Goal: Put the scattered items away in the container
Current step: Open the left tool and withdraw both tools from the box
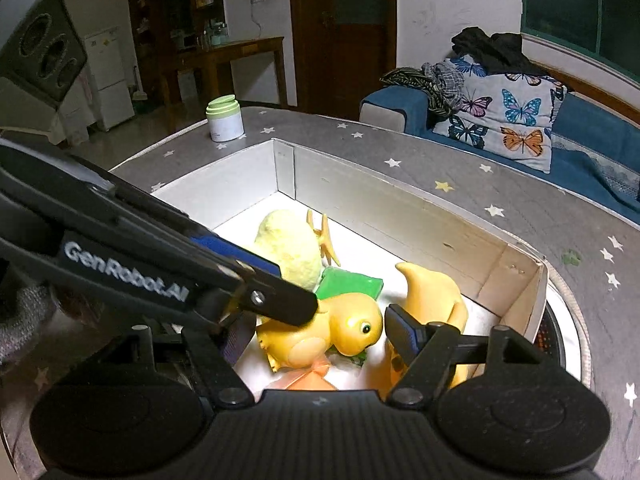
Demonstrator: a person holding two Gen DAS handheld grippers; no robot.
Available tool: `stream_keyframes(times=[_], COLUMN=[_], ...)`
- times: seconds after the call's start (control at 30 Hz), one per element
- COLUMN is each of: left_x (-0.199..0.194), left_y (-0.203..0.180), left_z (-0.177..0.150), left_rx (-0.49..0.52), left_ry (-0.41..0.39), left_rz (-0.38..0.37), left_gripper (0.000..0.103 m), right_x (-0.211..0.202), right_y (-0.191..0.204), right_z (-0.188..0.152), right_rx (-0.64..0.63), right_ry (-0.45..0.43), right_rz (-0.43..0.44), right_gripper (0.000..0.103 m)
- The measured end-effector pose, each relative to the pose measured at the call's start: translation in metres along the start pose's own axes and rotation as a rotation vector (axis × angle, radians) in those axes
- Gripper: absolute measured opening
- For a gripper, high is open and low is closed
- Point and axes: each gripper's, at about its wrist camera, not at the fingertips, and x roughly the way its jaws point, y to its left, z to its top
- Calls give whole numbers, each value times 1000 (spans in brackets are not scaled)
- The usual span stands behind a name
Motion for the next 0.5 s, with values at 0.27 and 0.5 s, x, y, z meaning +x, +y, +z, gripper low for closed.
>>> stream_keyframes(times=[0.27,0.5], left_x=[-34,-62], left_y=[-3,-10], left_z=[-20,-48], left_rx=[-7,-12], left_ry=[-69,-124], left_rz=[55,98], left_gripper=[36,36], right_x=[-29,-55], right_y=[11,31], right_z=[-9,-19], right_rx=[36,18], right_ry=[-70,-126], right_rz=[-22,-82], right_gripper=[91,103])
